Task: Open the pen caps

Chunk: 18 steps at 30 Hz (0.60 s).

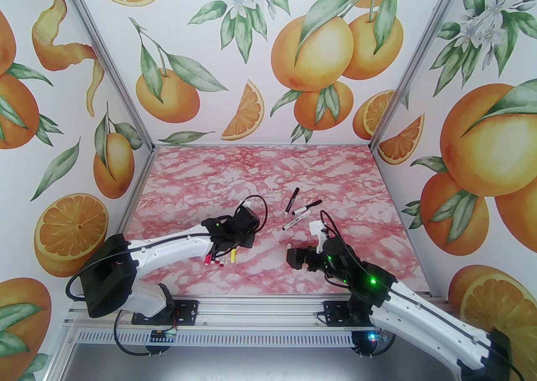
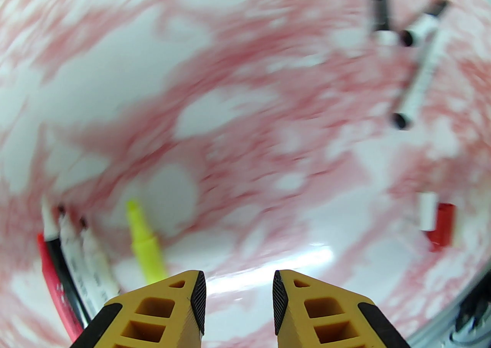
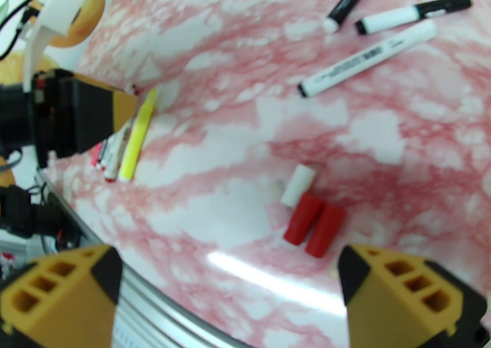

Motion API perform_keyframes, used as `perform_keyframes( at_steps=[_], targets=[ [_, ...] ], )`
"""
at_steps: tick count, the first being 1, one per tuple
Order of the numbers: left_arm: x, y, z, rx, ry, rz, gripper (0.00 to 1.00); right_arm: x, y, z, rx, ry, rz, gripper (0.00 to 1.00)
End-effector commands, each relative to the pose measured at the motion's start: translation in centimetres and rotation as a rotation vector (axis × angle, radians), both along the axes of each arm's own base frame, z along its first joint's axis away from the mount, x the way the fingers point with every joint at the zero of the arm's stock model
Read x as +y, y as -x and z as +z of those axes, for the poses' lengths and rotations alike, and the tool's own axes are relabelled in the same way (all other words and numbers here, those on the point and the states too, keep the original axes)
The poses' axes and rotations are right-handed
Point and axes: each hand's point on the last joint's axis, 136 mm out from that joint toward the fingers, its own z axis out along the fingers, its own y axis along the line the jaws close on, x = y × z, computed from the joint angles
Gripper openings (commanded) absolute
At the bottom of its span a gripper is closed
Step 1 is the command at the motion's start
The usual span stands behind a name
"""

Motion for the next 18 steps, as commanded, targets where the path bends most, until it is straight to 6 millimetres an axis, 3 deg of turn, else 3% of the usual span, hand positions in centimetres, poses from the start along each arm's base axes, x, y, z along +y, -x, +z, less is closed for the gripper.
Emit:
perform_keyframes(
  at_steps=[1,8,14,18],
  targets=[
    [-4.7,-0.6,2.6,-0.03,0.081,-0.252,0.37,-2.0,-0.5,2.0,-0.039,0.027,-0.094,0.99],
    [-10.5,-3.2,3.4,-0.04,0.087,-0.483,0.39,-4.7,-0.3,3.8,-0.058,0.078,-0.179,0.99],
    [-15.1,-4.1,0.9,0.025,0.095,-0.657,0.39,-5.7,0.1,5.7,-0.083,0.051,-0.205,0.99],
    [-16.5,-4.2,-1.3,0.062,0.081,-0.733,0.4,-6.2,0.4,6.4,-0.095,0.038,-0.217,0.99]
  ],
)
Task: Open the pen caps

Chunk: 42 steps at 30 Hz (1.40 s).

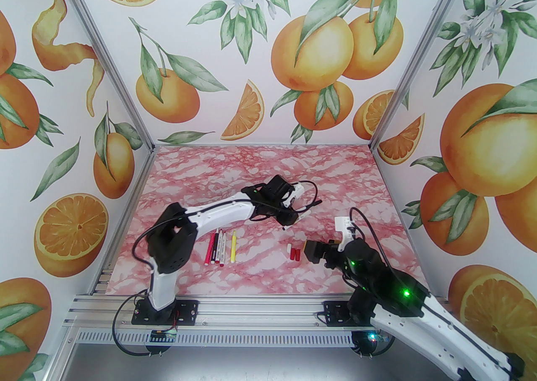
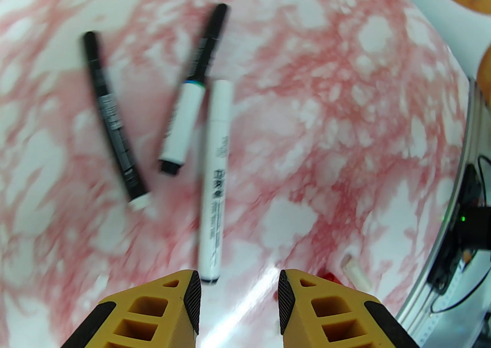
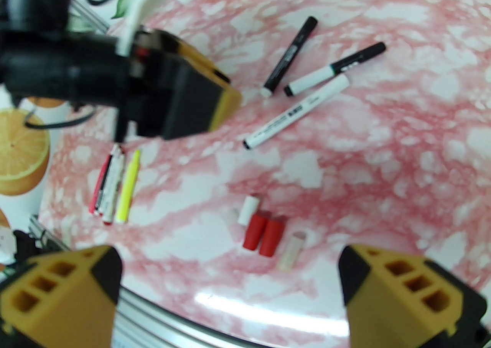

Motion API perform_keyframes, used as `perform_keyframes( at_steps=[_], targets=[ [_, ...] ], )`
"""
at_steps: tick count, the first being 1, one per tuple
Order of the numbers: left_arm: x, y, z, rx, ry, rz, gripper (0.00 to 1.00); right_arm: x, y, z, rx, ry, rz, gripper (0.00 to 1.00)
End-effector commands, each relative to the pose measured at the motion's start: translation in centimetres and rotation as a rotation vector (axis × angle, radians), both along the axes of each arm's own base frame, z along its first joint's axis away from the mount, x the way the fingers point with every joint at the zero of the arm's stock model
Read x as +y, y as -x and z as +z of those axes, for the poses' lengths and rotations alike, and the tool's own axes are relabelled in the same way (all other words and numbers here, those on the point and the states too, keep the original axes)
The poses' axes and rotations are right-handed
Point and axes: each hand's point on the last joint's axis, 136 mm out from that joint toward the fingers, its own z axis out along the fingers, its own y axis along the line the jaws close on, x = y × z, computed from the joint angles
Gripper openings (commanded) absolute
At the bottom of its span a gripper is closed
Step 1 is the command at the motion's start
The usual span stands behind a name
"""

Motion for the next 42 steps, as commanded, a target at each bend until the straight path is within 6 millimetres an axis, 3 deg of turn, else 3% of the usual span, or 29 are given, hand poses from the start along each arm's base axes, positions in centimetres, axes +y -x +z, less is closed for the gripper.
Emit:
perform_keyframes(
  at_steps=[1,5,15,27,32,36,42],
  targets=[
    [-0.9,0.6,-1.6,0.035,-0.029,-0.111,0.4,-1.2,0.3,0.6,-0.008,0.006,-0.039,0.99],
    [-1.0,-0.2,-3.8,0.005,-0.099,-0.14,0.4,-1.4,0.3,0.7,-0.007,-0.003,-0.047,0.99],
    [-0.7,-1.0,-6.4,-0.049,-0.207,-0.148,0.36,-1.4,0.3,0.2,0.004,0.0,-0.053,0.99],
    [-0.6,-1.0,-7.9,-0.115,-0.335,-0.187,0.18,-1.4,0.3,-0.2,0.013,-0.002,-0.061,0.99],
    [-0.8,-0.6,-6.0,-0.119,-0.301,-0.18,0.13,-1.3,0.2,-0.4,0.02,-0.008,-0.064,0.99],
    [-0.8,0.0,-1.7,-0.131,-0.189,-0.131,0.12,-1.1,0.2,-0.3,0.022,-0.028,-0.071,0.97],
    [0.1,2.4,4.2,-0.106,0.013,-0.055,0.13,0.8,-0.2,0.7,0.01,-0.126,-0.029,0.95]
  ],
)
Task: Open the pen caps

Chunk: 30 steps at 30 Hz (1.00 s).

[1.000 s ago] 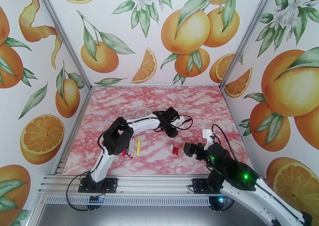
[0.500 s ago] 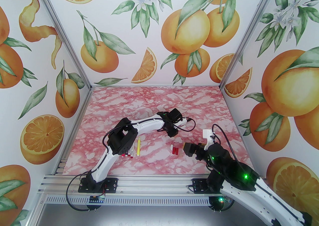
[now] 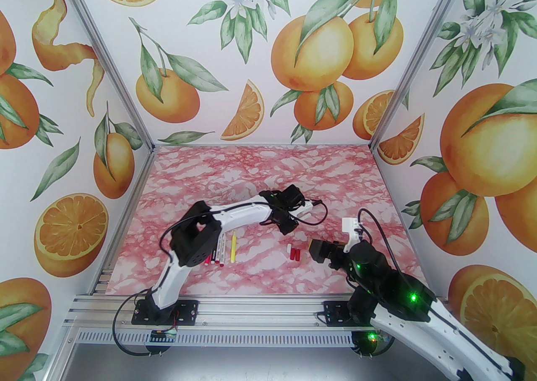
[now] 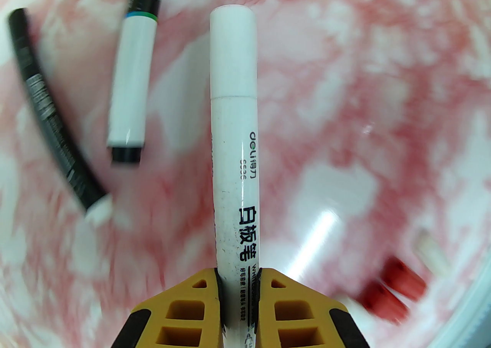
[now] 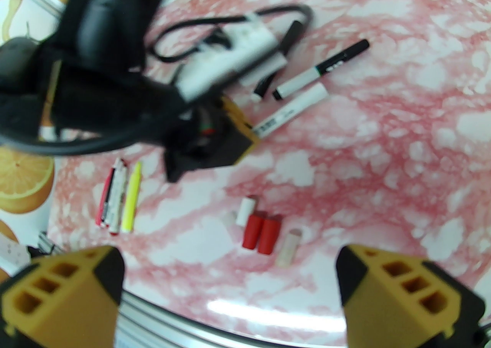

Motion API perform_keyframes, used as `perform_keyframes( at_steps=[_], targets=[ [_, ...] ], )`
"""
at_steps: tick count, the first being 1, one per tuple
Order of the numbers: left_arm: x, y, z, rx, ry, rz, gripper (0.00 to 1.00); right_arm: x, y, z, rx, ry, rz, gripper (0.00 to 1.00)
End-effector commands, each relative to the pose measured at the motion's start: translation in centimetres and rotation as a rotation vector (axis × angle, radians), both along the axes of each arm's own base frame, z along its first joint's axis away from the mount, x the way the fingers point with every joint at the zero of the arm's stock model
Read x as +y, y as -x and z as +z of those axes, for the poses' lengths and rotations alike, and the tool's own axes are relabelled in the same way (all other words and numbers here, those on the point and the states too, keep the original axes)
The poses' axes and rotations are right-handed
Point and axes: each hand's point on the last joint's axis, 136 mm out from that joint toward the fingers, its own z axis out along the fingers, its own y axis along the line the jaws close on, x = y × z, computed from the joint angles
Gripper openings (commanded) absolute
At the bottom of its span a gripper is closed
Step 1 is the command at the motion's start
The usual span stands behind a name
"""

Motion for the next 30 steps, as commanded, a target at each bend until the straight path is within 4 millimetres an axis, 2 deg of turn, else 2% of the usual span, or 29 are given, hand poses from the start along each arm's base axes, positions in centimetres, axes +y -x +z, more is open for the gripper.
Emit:
perform_keyframes(
  at_steps=[1,8,13,21,30],
  targets=[
    [-0.5,0.8,6.3,-0.01,0.215,0.055,0.13,1.4,-0.4,1.0,-0.012,-0.088,0.014,0.94],
    [2.2,4.4,9.4,0.072,0.412,0.104,0.13,3.2,-1.6,3.5,-0.055,-0.268,-0.007,0.78],
    [3.4,7.4,11.1,0.145,0.56,0.087,0.13,5.2,-2.6,5.7,-0.086,-0.351,0.032,0.75],
    [5.7,9.7,11.9,0.175,0.671,0.105,0.13,8.2,-4.6,6.4,-0.046,-0.372,0.094,0.73],
    [6.2,11.4,12.1,0.228,0.716,0.066,0.13,9.7,-5.9,6.9,-0.037,-0.418,0.126,0.57]
  ],
)
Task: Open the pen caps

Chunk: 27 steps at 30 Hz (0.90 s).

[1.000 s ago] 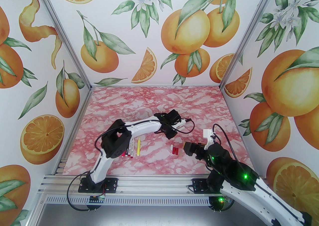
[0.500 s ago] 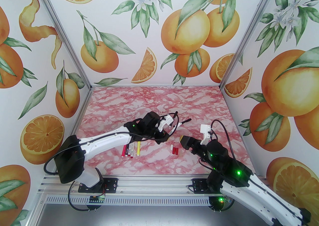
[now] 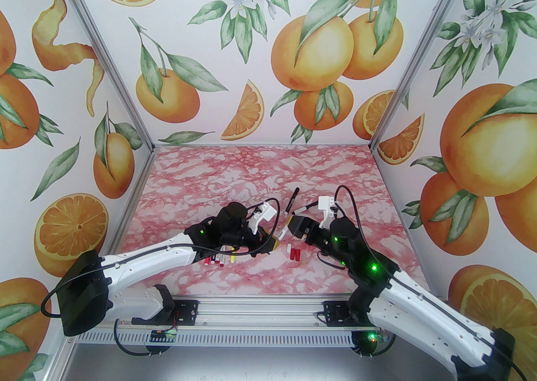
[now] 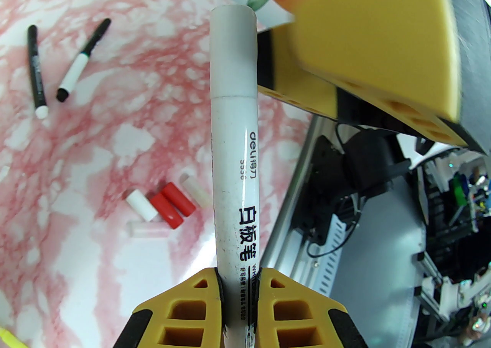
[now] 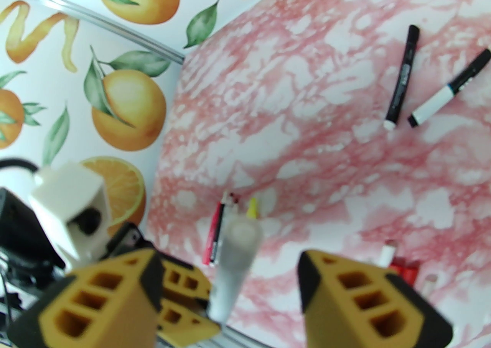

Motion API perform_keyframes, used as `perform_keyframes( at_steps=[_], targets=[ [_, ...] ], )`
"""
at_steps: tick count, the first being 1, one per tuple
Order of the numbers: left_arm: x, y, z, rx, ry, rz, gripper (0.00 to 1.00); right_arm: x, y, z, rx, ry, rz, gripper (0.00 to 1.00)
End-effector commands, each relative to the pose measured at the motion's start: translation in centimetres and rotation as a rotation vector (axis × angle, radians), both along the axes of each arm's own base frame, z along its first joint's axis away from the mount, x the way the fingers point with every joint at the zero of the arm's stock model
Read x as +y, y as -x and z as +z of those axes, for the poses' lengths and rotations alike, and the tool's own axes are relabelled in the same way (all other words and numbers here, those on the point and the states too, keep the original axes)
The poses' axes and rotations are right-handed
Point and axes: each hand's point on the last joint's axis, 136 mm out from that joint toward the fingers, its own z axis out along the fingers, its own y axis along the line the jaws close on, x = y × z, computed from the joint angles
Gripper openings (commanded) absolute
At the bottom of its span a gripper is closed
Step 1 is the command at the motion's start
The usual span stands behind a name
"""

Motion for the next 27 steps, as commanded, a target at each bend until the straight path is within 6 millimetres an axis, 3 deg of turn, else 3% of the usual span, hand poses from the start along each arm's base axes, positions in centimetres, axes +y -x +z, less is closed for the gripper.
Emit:
perform_keyframes(
  at_steps=[1,13,27],
  targets=[
    [-0.2,0.5,1.6,-0.004,0.073,-0.029,0.13,1.0,-0.3,2.9,-0.053,-0.08,0.039,0.55],
    [-1.1,1.1,1.5,0.017,0.089,-0.062,0.14,0.4,-0.9,2.6,-0.046,-0.085,0.02,0.34],
    [-1.9,2.0,1.3,0.043,0.093,-0.112,0.15,-0.1,-1.2,2.0,-0.041,-0.066,0.009,0.26]
  ],
)
